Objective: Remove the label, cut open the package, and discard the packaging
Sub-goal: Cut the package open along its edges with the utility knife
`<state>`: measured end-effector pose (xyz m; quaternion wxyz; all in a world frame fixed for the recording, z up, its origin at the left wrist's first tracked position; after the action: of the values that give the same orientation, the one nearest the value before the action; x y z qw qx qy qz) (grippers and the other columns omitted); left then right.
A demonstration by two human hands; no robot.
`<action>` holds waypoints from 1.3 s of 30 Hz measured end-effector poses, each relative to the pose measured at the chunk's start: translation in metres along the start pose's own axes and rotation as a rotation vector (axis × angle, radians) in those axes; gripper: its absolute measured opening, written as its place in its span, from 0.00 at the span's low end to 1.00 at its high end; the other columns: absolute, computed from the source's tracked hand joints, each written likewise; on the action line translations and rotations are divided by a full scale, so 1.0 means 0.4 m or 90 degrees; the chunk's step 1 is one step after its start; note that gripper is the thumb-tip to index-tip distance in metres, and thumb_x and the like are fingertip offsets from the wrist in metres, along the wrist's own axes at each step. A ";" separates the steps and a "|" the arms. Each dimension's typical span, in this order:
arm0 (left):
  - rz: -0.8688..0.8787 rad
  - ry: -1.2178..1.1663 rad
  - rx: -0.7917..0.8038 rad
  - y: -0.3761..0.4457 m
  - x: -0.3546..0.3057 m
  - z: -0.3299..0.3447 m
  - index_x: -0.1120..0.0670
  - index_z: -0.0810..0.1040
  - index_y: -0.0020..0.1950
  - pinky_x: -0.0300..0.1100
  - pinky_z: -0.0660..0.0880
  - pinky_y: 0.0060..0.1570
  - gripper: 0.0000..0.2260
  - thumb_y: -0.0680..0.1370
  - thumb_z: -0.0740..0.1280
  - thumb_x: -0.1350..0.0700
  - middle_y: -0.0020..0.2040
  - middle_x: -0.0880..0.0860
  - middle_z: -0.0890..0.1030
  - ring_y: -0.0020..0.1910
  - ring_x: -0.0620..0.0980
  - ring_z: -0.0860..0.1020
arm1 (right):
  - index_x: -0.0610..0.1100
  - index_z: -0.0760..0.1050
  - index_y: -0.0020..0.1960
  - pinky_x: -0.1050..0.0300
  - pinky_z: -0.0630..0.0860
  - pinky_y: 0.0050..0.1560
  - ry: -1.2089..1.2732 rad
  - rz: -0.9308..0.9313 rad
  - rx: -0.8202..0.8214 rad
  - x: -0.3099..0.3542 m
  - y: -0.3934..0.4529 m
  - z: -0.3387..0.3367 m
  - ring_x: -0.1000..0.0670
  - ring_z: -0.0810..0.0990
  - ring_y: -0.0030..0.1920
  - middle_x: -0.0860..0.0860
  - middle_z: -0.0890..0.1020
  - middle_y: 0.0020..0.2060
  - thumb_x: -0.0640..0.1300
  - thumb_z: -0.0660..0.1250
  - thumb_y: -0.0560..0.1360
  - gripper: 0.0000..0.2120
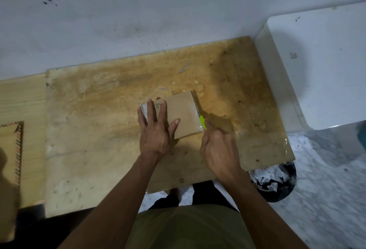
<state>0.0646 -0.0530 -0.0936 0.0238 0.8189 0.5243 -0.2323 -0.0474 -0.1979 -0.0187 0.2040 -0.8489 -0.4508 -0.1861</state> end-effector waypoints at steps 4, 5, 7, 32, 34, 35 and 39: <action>-0.010 -0.002 0.017 0.000 0.004 0.003 0.49 0.51 0.82 0.62 0.42 0.76 0.34 0.80 0.48 0.33 0.82 0.59 0.42 0.78 0.67 0.35 | 0.44 0.68 0.73 0.52 0.74 0.36 -0.004 0.010 0.015 -0.029 -0.045 0.010 0.39 0.81 0.38 0.41 0.80 0.38 0.38 0.57 0.80 0.22; -0.005 0.003 0.015 0.001 0.004 0.002 0.49 0.51 0.82 0.61 0.41 0.76 0.34 0.80 0.47 0.33 0.82 0.59 0.42 0.78 0.66 0.35 | 0.44 0.68 0.73 0.52 0.75 0.36 -0.006 0.010 0.016 -0.036 -0.058 0.012 0.39 0.81 0.36 0.41 0.80 0.37 0.40 0.56 0.80 0.22; 0.001 0.006 0.015 0.002 0.003 0.001 0.49 0.50 0.82 0.60 0.39 0.76 0.34 0.80 0.48 0.33 0.82 0.59 0.41 0.78 0.66 0.35 | 0.43 0.69 0.73 0.55 0.72 0.31 0.002 0.004 0.000 -0.048 -0.085 0.011 0.40 0.79 0.32 0.42 0.79 0.35 0.44 0.52 0.79 0.23; -0.013 -0.049 0.049 -0.004 -0.003 -0.013 0.46 0.47 0.82 0.60 0.40 0.76 0.33 0.81 0.53 0.37 0.82 0.55 0.38 0.78 0.62 0.32 | 0.45 0.80 0.60 0.69 0.69 0.32 0.347 0.176 -0.101 -0.156 -0.033 -0.087 0.65 0.77 0.29 0.52 0.86 0.39 0.47 0.64 0.80 0.12; -0.024 -0.055 0.054 -0.003 -0.002 -0.013 0.45 0.47 0.82 0.59 0.40 0.76 0.32 0.81 0.54 0.37 0.82 0.54 0.38 0.78 0.61 0.31 | 0.46 0.77 0.65 0.73 0.66 0.29 0.314 0.163 -0.073 -0.151 0.004 -0.092 0.66 0.75 0.27 0.55 0.86 0.41 0.44 0.62 0.81 0.14; -0.023 -0.054 0.052 -0.002 -0.002 -0.013 0.45 0.47 0.82 0.58 0.39 0.76 0.32 0.81 0.54 0.37 0.82 0.55 0.38 0.78 0.61 0.31 | 0.46 0.77 0.66 0.73 0.65 0.28 0.316 0.157 -0.059 -0.150 0.019 -0.093 0.64 0.74 0.26 0.57 0.85 0.41 0.42 0.61 0.81 0.15; -0.025 -0.057 0.057 -0.003 0.000 -0.011 0.45 0.46 0.82 0.57 0.38 0.75 0.33 0.81 0.55 0.37 0.81 0.52 0.36 0.78 0.60 0.30 | 0.50 0.70 0.72 0.67 0.68 0.26 0.393 0.143 0.002 -0.155 0.062 -0.076 0.59 0.72 0.24 0.56 0.84 0.51 0.35 0.58 0.80 0.23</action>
<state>0.0652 -0.0513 -0.0895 0.0062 0.7977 0.5277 -0.2919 -0.0630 -0.2691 -0.0282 0.3514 -0.7963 -0.2716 -0.4107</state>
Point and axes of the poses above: each hand's wrist, its own y-axis towards the middle knuckle, its own z-axis out of the palm, x = y × z, the point moved 8 cm from there along y, towards the middle knuckle
